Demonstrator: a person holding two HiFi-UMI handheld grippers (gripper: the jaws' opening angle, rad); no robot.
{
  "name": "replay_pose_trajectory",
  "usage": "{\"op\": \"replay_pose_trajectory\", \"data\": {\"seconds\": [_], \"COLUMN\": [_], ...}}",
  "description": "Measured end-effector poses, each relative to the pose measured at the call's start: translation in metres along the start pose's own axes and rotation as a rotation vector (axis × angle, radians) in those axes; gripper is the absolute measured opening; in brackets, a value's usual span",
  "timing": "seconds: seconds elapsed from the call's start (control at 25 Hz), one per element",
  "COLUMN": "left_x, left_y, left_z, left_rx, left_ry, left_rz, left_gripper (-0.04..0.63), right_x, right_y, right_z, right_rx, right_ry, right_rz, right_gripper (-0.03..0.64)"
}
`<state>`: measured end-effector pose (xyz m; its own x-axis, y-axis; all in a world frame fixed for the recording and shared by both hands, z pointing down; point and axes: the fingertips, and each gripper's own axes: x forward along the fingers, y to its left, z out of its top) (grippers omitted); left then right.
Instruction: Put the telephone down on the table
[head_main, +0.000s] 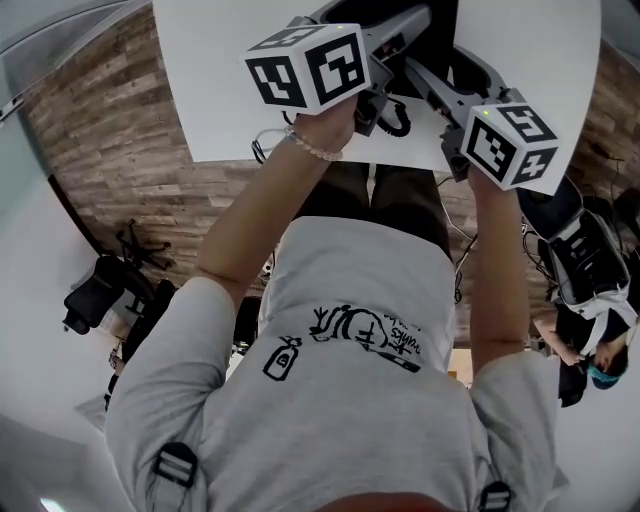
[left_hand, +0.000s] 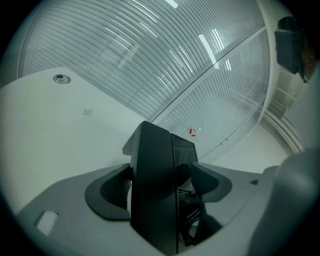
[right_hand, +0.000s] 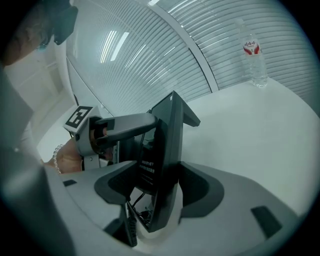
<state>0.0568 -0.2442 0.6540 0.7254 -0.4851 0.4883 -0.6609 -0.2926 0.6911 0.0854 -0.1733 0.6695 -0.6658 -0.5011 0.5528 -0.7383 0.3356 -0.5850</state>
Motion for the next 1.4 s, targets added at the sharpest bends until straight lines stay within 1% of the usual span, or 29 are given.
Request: {"op": "replay_pose_trajectory", "data": {"seconds": [0.16, 0.36, 0.52, 0.6, 0.72, 0.84, 1.0, 1.16, 1.28, 1.4], "left_x": [-0.001, -0.019, -0.02, -0.013, 0.011, 0.028, 0.036, 0.038, 0.041, 0.04], "left_y": [0.0, -0.004, -0.005, -0.004, 0.004, 0.011, 0.011, 0.008, 0.006, 0.001], "left_z": [0.005, 0.016, 0.015, 0.014, 0.014, 0.018, 0.027, 0.025, 0.022, 0.019], "left_rx": [-0.016, -0.024, 0.006, 0.03, 0.054, 0.073, 0.079, 0.085, 0.09, 0.109], "left_ry": [-0.003, -0.008, -0.013, -0.016, -0.026, -0.026, -0.012, -0.009, -0.001, 0.011], "left_rz": [-0.005, -0.008, -0.001, 0.005, 0.013, 0.036, 0.054, 0.06, 0.068, 0.104], "left_gripper": [0.36, 0.359, 0.36, 0.36, 0.36, 0.36, 0.364, 0.367, 0.367, 0.367], "right_x": [0.0, -0.002, -0.001, 0.002, 0.012, 0.021, 0.024, 0.022, 0.018, 0.003], "right_y": [0.002, 0.021, 0.021, 0.013, -0.012, -0.029, -0.034, -0.035, -0.039, -0.047], "right_z": [0.006, 0.014, 0.012, 0.01, 0.012, 0.018, 0.028, 0.026, 0.027, 0.032], "right_rx": [-0.004, -0.015, -0.012, -0.012, -0.012, 0.009, 0.02, 0.013, -0.013, -0.02], "right_ry": [0.004, 0.013, 0.015, 0.018, 0.027, 0.027, 0.023, 0.043, 0.066, 0.058], "right_rz": [-0.01, -0.017, -0.018, -0.019, -0.021, -0.008, -0.004, -0.01, -0.046, -0.096], "right_gripper": [0.247, 0.247, 0.247, 0.247, 0.247, 0.247, 0.247, 0.247, 0.247, 0.247]}}
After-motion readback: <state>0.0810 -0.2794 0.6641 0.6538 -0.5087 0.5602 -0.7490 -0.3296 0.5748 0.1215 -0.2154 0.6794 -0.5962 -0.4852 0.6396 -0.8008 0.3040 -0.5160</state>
